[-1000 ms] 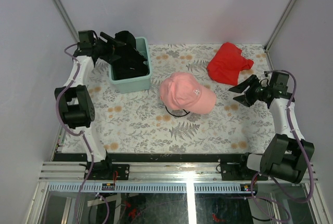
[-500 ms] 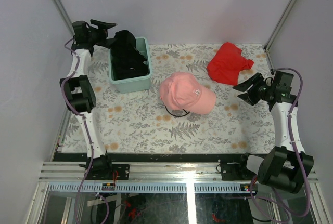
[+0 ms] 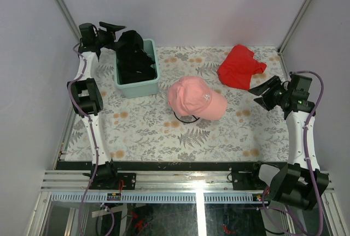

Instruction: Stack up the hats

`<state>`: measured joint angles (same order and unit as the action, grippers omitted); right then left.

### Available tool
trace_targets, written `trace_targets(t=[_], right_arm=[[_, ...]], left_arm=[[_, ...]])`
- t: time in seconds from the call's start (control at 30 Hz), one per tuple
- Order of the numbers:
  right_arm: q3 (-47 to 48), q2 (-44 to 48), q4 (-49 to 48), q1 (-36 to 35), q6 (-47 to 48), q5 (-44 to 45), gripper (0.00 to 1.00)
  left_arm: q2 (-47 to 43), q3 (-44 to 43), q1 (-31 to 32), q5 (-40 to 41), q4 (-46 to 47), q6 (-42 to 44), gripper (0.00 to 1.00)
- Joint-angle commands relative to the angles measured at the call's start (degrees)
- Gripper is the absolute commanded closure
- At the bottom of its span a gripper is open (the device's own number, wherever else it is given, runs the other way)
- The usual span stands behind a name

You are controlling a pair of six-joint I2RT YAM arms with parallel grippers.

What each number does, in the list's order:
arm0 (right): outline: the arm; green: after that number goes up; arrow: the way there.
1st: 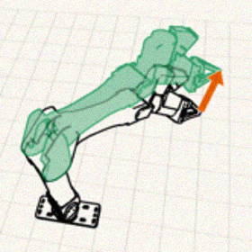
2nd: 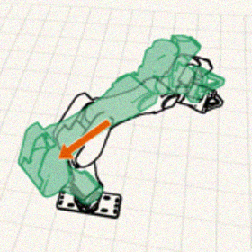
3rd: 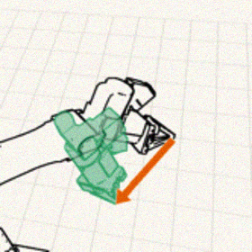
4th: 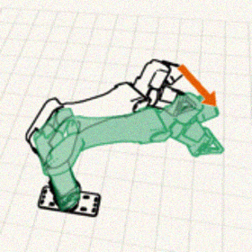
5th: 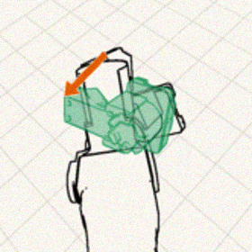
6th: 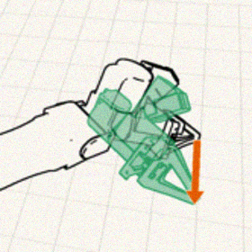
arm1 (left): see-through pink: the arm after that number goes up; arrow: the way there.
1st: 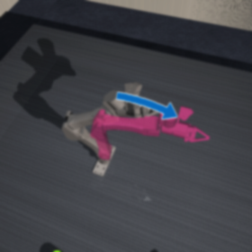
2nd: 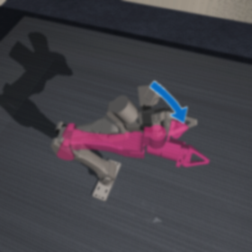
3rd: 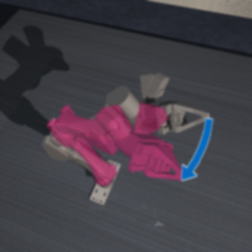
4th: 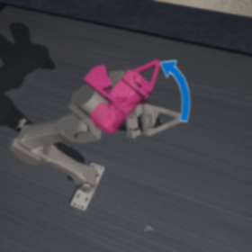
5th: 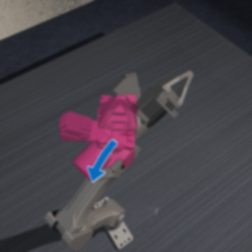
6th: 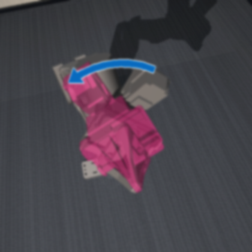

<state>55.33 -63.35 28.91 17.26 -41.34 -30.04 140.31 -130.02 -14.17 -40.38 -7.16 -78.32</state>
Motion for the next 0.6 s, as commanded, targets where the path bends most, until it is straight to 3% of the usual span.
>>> trace_targets(t=[0.0,0.2,0.3,0.57], right_arm=[[2.18,1.58,0.71,-0.29,-1.32,0.86,0.4],[1.47,2.56,1.13,-0.27,-1.15,0.62,0.4],[1.04,2.97,1.36,-0.25,-0.8,0.51,0.4],[0.38,3.5,1.32,-0.27,-0.4,0.03,0.4]], left_arm=[[-2.42,5.27,0.73,-5.53,0.63,3.61,0.23],[-2.88,7.85,1.15,-5.88,-1.81,6.48,0.22],[-2.4,6.83,1.42,-5.58,-1.81,5.98,0.27],[-2.07,4.78,1.77,-5.02,-0.82,3.82,0.76]])
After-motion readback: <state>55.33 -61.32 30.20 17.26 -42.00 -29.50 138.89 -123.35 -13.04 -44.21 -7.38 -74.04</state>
